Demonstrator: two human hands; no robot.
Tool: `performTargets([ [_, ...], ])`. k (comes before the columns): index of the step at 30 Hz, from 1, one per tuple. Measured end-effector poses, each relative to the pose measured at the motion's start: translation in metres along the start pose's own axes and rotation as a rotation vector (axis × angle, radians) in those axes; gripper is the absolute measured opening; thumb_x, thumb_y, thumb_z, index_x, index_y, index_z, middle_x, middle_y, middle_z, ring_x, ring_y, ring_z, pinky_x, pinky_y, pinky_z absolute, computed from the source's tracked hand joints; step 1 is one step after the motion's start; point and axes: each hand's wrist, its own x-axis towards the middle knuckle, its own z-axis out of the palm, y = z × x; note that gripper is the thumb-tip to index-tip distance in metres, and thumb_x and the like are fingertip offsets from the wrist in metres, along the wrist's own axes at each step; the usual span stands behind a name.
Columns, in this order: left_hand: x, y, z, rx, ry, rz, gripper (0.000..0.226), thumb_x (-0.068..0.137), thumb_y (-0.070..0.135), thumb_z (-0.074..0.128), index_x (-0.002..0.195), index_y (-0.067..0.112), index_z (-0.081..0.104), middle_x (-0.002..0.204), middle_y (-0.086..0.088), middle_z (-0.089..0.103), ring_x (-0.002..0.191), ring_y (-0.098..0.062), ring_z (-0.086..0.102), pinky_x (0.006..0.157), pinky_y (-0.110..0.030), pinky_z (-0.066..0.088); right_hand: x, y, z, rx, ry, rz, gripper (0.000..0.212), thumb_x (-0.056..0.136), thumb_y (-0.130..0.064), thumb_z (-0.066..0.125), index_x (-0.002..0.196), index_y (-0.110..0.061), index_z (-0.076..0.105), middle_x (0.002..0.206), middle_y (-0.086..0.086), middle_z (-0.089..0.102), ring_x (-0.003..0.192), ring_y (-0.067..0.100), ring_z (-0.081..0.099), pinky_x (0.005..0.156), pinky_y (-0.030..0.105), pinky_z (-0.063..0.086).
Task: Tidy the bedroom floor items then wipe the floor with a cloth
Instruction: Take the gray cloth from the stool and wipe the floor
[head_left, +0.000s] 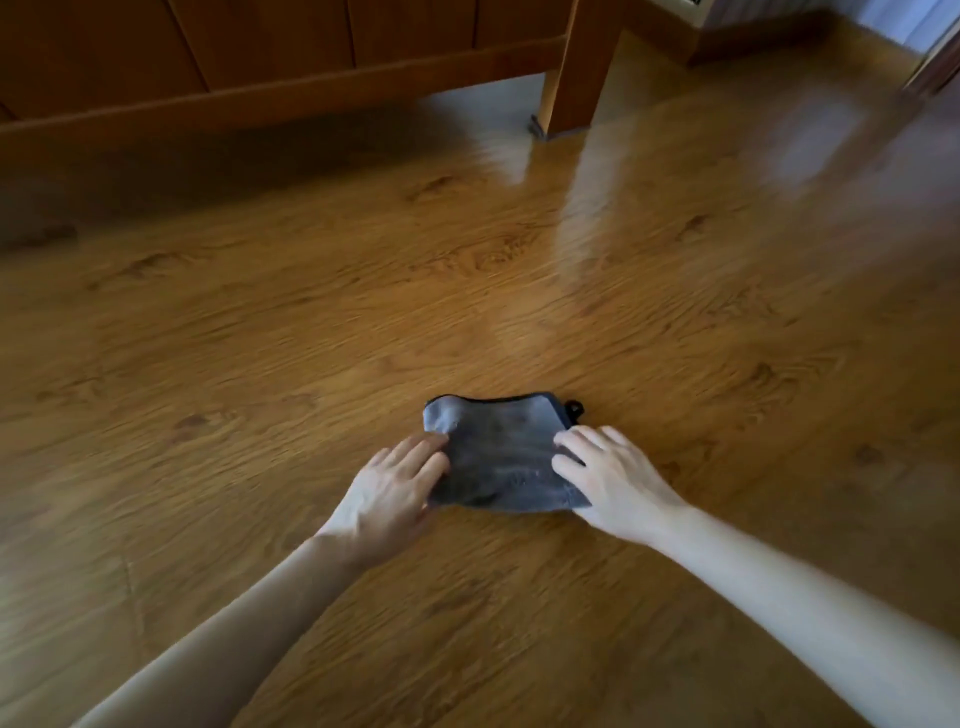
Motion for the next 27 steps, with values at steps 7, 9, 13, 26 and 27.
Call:
performTargets([
  [7, -0.039, 0.019, 0.028, -0.076, -0.05, 0.024, 0.025, 0.071, 0.031, 0.047, 0.095, 0.023, 0.049, 0.113, 0.0, 0.064, 0.114, -0.022, 0.059, 0.081, -0.027, 0.044, -0.035, -0.019, 0.027, 0.23, -0.214, 0.037, 0.042, 0.087, -0.055, 0.038, 0.107, -0.021, 0.053, 0.137, 0.003, 0.041, 0.126, 0.021, 0.042, 0.104, 0.037, 0.034],
  [9, -0.023, 0.016, 0.028, -0.075, 0.047, -0.055, 0.027, 0.081, 0.036, 0.046, 0.105, 0.023, 0.05, 0.119, 0.0, 0.06, 0.115, -0.022, 0.057, 0.086, -0.031, 0.047, -0.022, -0.015, 0.024, 0.285, -0.063, 0.075, 0.039, 0.091, -0.047, 0.038, 0.116, -0.021, 0.055, 0.131, 0.002, 0.046, 0.12, 0.02, 0.048, 0.097, 0.039, 0.042],
  [13, 0.008, 0.014, 0.038, 0.002, -0.242, -0.191, 0.086, 0.086, 0.059, 0.048, 0.15, 0.021, 0.006, 0.156, -0.006, -0.008, 0.145, -0.021, -0.004, 0.117, -0.035, 0.008, 0.01, -0.023, 0.036, 0.293, -0.182, 0.13, 0.063, 0.094, -0.044, 0.047, 0.148, -0.035, 0.016, 0.157, 0.005, 0.008, 0.143, 0.024, 0.012, 0.112, 0.044, 0.025],
  [26, -0.072, 0.024, 0.066, 0.078, -0.234, 0.1, 0.073, 0.092, 0.058, 0.025, 0.15, 0.017, 0.011, 0.142, -0.007, 0.046, 0.13, -0.018, 0.039, 0.11, -0.027, 0.025, -0.046, -0.085, 0.055, 0.276, -0.251, 0.069, 0.064, 0.089, -0.047, 0.055, 0.145, -0.033, 0.027, 0.152, 0.01, 0.027, 0.138, 0.033, 0.027, 0.103, 0.053, 0.033],
  [27, -0.073, 0.024, 0.067, 0.089, -0.227, 0.103, 0.074, 0.091, 0.058, 0.028, 0.15, 0.016, 0.012, 0.141, -0.008, 0.046, 0.13, -0.018, 0.036, 0.11, -0.026, 0.02, -0.051, -0.088, 0.062, 0.235, -0.22, 0.051, 0.068, 0.08, -0.055, 0.062, 0.14, -0.033, 0.036, 0.143, 0.009, 0.043, 0.128, 0.032, 0.044, 0.093, 0.048, 0.045],
])
